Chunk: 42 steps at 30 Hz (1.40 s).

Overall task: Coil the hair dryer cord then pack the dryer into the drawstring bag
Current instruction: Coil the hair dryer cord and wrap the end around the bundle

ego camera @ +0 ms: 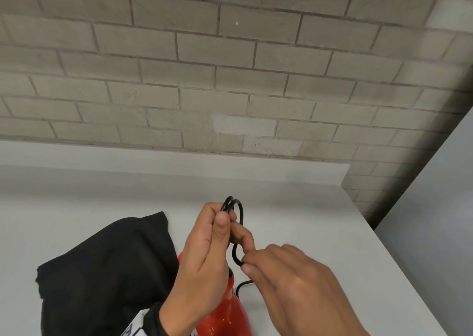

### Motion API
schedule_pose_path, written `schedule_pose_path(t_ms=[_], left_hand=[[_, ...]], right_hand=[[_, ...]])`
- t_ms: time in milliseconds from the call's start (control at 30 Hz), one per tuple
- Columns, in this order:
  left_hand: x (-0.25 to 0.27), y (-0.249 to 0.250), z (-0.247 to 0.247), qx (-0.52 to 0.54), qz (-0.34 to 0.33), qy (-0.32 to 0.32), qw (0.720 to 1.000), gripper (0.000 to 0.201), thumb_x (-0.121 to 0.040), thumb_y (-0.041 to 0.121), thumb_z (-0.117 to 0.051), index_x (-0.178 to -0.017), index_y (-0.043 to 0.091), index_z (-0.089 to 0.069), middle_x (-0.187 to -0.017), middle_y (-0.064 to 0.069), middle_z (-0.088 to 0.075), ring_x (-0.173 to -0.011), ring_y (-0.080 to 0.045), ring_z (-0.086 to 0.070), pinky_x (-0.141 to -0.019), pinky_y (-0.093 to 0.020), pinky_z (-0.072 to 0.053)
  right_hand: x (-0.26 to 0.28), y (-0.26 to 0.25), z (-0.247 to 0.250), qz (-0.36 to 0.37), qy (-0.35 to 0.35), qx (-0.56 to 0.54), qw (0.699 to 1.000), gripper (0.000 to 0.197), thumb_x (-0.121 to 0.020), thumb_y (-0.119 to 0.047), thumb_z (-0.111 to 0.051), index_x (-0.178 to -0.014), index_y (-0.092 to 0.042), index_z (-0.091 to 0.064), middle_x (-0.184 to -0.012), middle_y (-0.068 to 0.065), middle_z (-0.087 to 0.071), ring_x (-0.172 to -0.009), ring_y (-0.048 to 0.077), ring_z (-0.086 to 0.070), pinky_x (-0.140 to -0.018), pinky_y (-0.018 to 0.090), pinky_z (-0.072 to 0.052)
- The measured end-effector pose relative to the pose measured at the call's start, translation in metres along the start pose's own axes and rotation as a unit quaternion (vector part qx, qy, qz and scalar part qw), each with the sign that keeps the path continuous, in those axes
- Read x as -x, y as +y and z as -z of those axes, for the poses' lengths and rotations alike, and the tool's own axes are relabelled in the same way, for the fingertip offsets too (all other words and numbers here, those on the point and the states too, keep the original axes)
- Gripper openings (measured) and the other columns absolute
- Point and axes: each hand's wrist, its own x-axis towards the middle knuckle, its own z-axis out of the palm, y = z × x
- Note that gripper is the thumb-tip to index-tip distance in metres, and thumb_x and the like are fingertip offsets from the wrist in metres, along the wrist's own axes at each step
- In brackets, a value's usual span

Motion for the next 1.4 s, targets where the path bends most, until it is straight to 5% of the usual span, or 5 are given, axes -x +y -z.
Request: schedule_pose_path(t_ms=[333, 633, 1100, 1267, 1400], left_hand=[[0.002, 0.005, 0.000, 0.010, 0.019, -0.024, 0.999, 0.033, -0.091, 0.049, -0.040, -0.087, 0.021, -0.056, -0.058, 0.005, -0.046, -0.057, -0.011, -0.042, -0.054, -0.022, -0.039], [-0.009, 0.000, 0.015, 0.003, -0.002, 0.039, 0.999, 0.034, -0.093, 0.048, -0.037, -0.089, 0.021, -0.057, -0.055, 0.001, -0.047, -0.056, -0.013, -0.045, -0.058, -0.020, -0.041], [0.001, 0.004, 0.004, 0.066, 0.027, -0.064, 0.995, 0.041, -0.094, 0.045, -0.037, -0.086, 0.012, -0.059, -0.050, 0.001, -0.040, -0.052, -0.025, -0.036, -0.057, -0.033, -0.039], [0.003, 0.004, 0.005, 0.111, 0.044, -0.095, 0.988, 0.050, -0.093, 0.052, -0.046, -0.088, 0.004, -0.059, -0.051, -0.001, -0.033, -0.051, -0.023, -0.029, -0.055, -0.032, -0.036], [0.002, 0.003, 0.006, 0.134, 0.048, -0.099, 0.985, 0.052, -0.091, 0.054, -0.050, -0.088, 0.003, -0.057, -0.051, -0.002, -0.033, -0.050, -0.021, -0.030, -0.055, -0.028, -0.039]], right_hand=[[-0.009, 0.011, 0.017, -0.007, -0.023, -0.284, 0.959, 0.034, -0.079, -0.026, -0.077, -0.105, -0.033, -0.057, -0.107, -0.017, -0.050, -0.053, 0.006, -0.050, -0.057, 0.016, -0.046], [0.018, 0.027, 0.009, -0.123, -0.085, -0.369, 0.917, 0.034, -0.076, -0.065, -0.061, -0.084, -0.033, -0.071, -0.065, -0.010, -0.067, -0.055, -0.001, -0.053, -0.055, 0.014, -0.043], [-0.015, 0.019, 0.001, -0.171, 0.050, -0.341, 0.923, 0.013, -0.094, -0.031, -0.054, -0.083, -0.030, -0.062, -0.069, -0.010, -0.060, -0.050, 0.005, -0.046, -0.050, 0.007, -0.033], [-0.015, 0.025, -0.003, -0.137, -0.074, -0.266, 0.951, 0.043, -0.092, -0.058, -0.034, -0.132, -0.041, -0.034, -0.126, -0.027, -0.040, -0.083, 0.009, -0.058, -0.075, 0.016, -0.047], [-0.017, 0.031, -0.006, -0.104, -0.110, -0.254, 0.955, 0.040, -0.098, -0.046, -0.033, -0.136, -0.036, -0.039, -0.124, -0.021, -0.056, -0.108, -0.001, -0.056, -0.090, 0.018, -0.045]])
